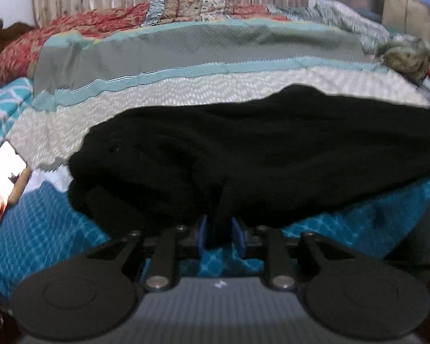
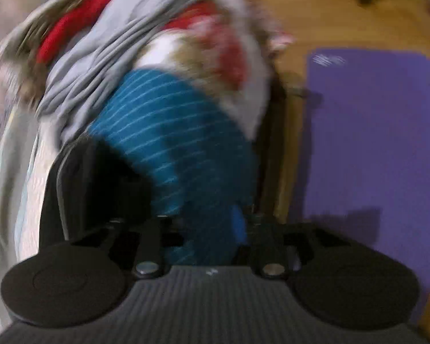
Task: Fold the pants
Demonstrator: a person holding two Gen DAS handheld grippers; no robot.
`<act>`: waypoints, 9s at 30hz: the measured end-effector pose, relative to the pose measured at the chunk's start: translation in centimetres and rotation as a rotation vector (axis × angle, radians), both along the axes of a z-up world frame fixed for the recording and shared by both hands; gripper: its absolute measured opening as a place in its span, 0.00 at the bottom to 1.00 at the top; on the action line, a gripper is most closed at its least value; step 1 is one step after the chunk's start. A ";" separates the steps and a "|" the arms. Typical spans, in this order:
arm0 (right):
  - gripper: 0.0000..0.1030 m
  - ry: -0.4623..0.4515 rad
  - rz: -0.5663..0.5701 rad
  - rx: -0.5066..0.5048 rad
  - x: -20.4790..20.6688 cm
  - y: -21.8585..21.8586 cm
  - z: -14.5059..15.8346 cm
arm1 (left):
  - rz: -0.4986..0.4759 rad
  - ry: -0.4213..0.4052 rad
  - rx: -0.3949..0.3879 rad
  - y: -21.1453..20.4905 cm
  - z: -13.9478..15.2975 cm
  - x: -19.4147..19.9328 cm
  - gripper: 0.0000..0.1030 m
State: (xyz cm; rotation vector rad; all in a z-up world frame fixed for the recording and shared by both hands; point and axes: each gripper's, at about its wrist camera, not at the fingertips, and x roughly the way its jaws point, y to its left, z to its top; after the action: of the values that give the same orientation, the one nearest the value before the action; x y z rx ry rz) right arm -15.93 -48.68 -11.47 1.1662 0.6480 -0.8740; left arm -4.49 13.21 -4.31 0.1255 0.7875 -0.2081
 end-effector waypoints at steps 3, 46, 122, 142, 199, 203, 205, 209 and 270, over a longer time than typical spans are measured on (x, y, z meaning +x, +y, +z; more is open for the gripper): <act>0.40 -0.020 0.008 -0.134 0.2 1.1 2.9 | 0.084 -0.055 -0.134 3.9 2.8 -1.1 0.35; 0.47 -0.340 0.868 -0.519 9.8 18.1 6.0 | 0.373 0.172 -0.099 3.1 -2.1 9.2 0.36; 0.43 -0.429 1.495 -0.179 16.0 36.9 9.6 | 0.618 0.068 -0.695 15.2 -1.8 2.9 0.60; 0.35 -0.189 1.503 0.160 23.3 43.9 5.3 | 0.243 -0.239 -0.320 3.5 2.6 4.6 0.19; 0.26 -0.326 1.245 -0.268 18.7 32.1 8.4 | 0.100 0.113 -0.143 -3.7 -1.8 9.8 0.52; 0.40 -0.395 1.005 -0.451 15.1 24.7 11.0 | 0.144 0.053 -0.239 -1.9 1.5 9.3 0.50; 0.45 -0.366 0.888 -0.511 13.7 21.1 11.1 | 0.137 0.035 -0.296 -2.2 2.9 9.9 0.50; 0.46 -0.294 0.727 -0.471 12.1 15.6 8.9 | 0.018 0.049 -0.319 -6.2 3.5 11.6 0.49; 0.48 -0.457 1.777 -0.237 21.5 42.5 9.9 | 0.133 0.374 -0.415 -2.2 -1.3 17.5 0.42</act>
State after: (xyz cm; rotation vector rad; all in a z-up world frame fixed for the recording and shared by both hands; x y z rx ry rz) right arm 5.57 -6.15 -1.62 0.2073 0.8451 0.7917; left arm 13.05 11.01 -5.63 -0.3669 1.1027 -0.2685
